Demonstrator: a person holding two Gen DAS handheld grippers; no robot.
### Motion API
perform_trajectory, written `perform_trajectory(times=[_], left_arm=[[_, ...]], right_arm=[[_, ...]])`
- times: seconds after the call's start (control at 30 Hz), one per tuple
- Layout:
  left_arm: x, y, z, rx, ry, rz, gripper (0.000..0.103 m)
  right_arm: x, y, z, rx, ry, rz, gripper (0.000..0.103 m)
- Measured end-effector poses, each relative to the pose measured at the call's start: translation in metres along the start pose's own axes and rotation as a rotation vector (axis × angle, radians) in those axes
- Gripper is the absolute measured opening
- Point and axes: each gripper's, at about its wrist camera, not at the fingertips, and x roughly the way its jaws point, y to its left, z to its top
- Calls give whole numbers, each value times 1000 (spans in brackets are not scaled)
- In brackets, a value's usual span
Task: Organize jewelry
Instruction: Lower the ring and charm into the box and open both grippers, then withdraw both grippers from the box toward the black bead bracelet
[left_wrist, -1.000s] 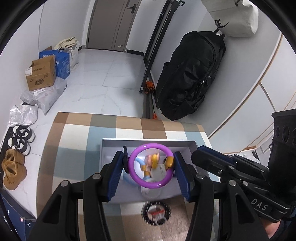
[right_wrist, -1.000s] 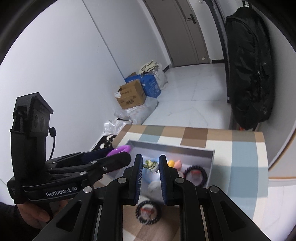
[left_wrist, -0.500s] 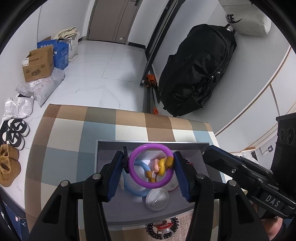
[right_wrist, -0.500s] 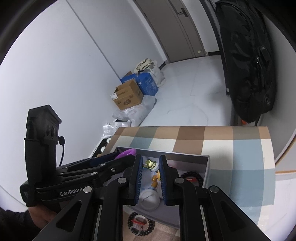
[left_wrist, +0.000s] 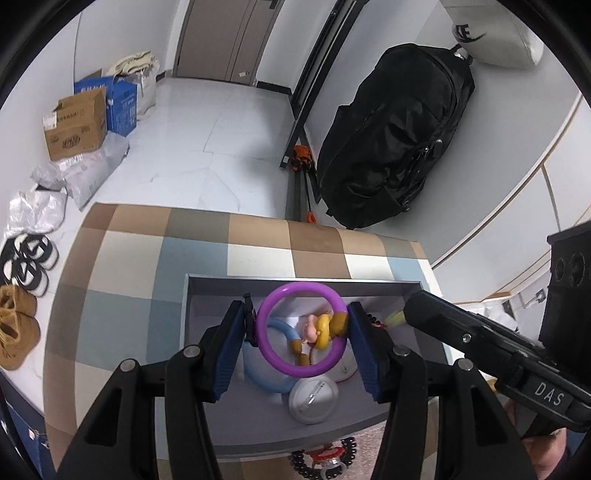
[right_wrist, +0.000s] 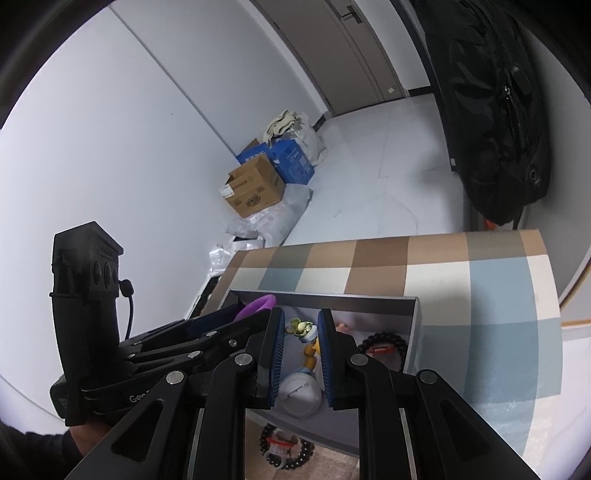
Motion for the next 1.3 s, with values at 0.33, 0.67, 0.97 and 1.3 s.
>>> perform_trajectory(times=[0.33,0.67,0.97,1.3], left_arm=[[-4,0,-1,-17,-2,-53,64],[-31,-14,-17,55,-109,10,74],[-51,-15,-38,58,-177,71,79],[-57,-15,-68,76,-180,149,86]], right_arm=[[-21,-8,0,32,-74,11,56],[-37,-10,-13,46,-107,-16,84],[-60,-7,-30,31,-155,-49,98],[-80,7,-53,-52,-174,-112,103]])
